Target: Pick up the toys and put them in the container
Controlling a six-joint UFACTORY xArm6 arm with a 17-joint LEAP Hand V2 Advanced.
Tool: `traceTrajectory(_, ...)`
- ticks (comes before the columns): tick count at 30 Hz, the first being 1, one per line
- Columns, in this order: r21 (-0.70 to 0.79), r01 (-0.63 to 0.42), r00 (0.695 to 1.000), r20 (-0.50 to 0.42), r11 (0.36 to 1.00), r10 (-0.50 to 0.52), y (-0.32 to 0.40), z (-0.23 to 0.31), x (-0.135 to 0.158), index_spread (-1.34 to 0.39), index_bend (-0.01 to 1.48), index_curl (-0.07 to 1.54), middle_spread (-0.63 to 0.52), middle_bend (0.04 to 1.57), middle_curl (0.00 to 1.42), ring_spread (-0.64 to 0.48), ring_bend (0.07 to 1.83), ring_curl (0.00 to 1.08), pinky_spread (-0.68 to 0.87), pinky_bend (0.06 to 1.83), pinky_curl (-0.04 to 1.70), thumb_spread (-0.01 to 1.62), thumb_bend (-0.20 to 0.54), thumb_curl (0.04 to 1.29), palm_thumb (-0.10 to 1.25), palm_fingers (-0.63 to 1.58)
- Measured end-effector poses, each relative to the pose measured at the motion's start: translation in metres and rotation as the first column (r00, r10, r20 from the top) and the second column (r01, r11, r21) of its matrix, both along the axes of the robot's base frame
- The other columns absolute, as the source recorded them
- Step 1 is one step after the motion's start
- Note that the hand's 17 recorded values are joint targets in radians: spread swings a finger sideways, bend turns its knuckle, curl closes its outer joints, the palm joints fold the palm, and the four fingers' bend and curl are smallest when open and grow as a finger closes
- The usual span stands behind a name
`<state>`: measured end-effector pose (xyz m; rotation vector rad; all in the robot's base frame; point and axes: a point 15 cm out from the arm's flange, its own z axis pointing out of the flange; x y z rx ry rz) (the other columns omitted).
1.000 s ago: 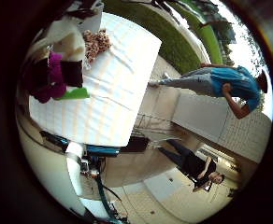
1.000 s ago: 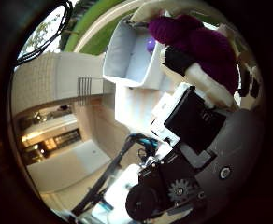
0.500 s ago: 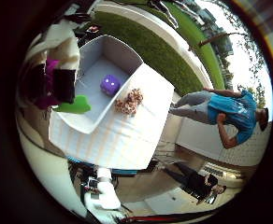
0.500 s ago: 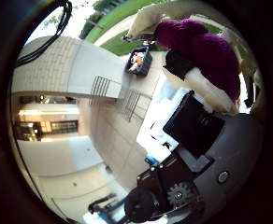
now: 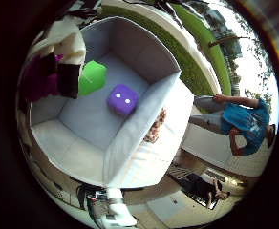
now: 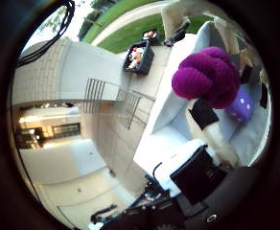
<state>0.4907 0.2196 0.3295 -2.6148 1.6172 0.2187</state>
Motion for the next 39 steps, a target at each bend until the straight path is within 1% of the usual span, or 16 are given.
traceTrajectory(1, -0.002, -0.014, 1.0, -0.013, 1.0, 0.014, -0.005, -0.005, 0.0, -0.56, 0.31, 0.68, -0.04, 0.45, 0.61, 0.17, 0.95, 0.53, 0.35, 1.1, 0.76, 1.18, -0.026, 0.57, 0.79, -0.15)
traceTrajectory(2, -0.003, -0.026, 0.999, -0.021, 1.0, 0.026, -0.01, -0.007, 0.0, -0.55, 0.28, 0.65, -0.03, 0.39, 0.57, 0.19, 0.87, 0.49, 0.36, 1.06, 0.73, 1.18, -0.025, 0.56, 0.79, -0.18)
traceTrajectory(4, -0.007, -0.056, 0.997, -0.046, 0.998, 0.055, -0.018, -0.01, -0.003, -0.53, 0.24, 0.61, 0.0, 0.32, 0.53, 0.22, 0.77, 0.44, 0.39, 0.99, 0.69, 1.17, -0.025, 0.55, 0.79, -0.17)
traceTrajectory(5, -0.007, -0.058, 0.997, -0.051, 0.998, 0.057, -0.022, -0.011, -0.003, -0.51, 0.19, 0.58, 0.01, 0.26, 0.49, 0.24, 0.7, 0.41, 0.41, 0.94, 0.65, 1.17, -0.025, 0.54, 0.79, -0.15)
traceTrajectory(9, 0.015, -0.051, 0.997, -0.051, 0.999, 0.052, -0.033, -0.005, -0.001, -0.49, 0.15, 0.49, 0.04, 0.18, 0.44, 0.27, 0.6, 0.35, 0.44, 0.85, 0.59, 1.16, -0.027, 0.53, 0.78, -0.09)
traceTrajectory(11, 0.021, -0.036, 0.998, -0.055, 0.999, 0.037, -0.045, 0.0, -0.001, -0.48, 0.14, 0.46, 0.04, 0.17, 0.42, 0.28, 0.57, 0.34, 0.45, 0.82, 0.56, 1.15, -0.027, 0.53, 0.78, -0.07)
traceTrajectory(16, 0.031, 0.006, 0.999, -0.032, 0.999, -0.005, -0.089, 0.026, -0.002, -0.45, 0.14, 0.39, 0.05, 0.18, 0.39, 0.28, 0.54, 0.32, 0.47, 0.76, 0.51, 1.14, -0.026, 0.51, 0.78, -0.02)
traceTrajectory(18, 0.033, 0.035, 0.999, -0.028, 0.999, -0.034, -0.114, 0.035, -0.002, -0.43, 0.15, 0.37, 0.05, 0.19, 0.38, 0.28, 0.53, 0.32, 0.47, 0.72, 0.48, 1.14, -0.026, 0.51, 0.77, 0.0)
traceTrajectory(24, 0.022, 0.133, 0.99, -0.049, 0.991, -0.132, -0.193, 0.034, -0.001, -0.37, 0.16, 0.34, 0.04, 0.19, 0.37, 0.28, 0.52, 0.31, 0.47, 0.67, 0.44, 1.14, -0.028, 0.5, 0.76, 0.04)
traceTrajectory(27, 0.02, 0.182, 0.981, -0.066, 0.983, -0.18, -0.227, 0.027, -0.001, -0.34, 0.16, 0.32, 0.04, 0.19, 0.37, 0.28, 0.51, 0.31, 0.46, 0.65, 0.42, 1.13, -0.028, 0.49, 0.76, 0.05)
traceTrajectory(30, -0.018, 0.206, 0.969, -0.132, 0.978, -0.207, -0.256, -0.009, 0.002, -0.31, 0.16, 0.31, 0.04, 0.18, 0.36, 0.27, 0.5, 0.31, 0.46, 0.63, 0.4, 1.13, -0.026, 0.49, 0.75, 0.05)
traceTrajectory(34, -0.088, 0.197, 0.954, -0.213, 0.976, -0.212, -0.286, -0.055, 0.001, -0.3, 0.16, 0.3, 0.04, 0.18, 0.36, 0.26, 0.47, 0.31, 0.44, 0.58, 0.37, 1.13, -0.024, 0.48, 0.76, 0.01)
traceTrajectory(39, -0.1, 0.177, 0.937, -0.288, 0.979, -0.199, -0.291, -0.098, 0.001, -0.32, 0.17, 0.28, 0.03, 0.17, 0.34, 0.25, 0.42, 0.3, 0.42, 0.52, 0.34, 1.13, -0.023, 0.47, 0.78, -0.03)
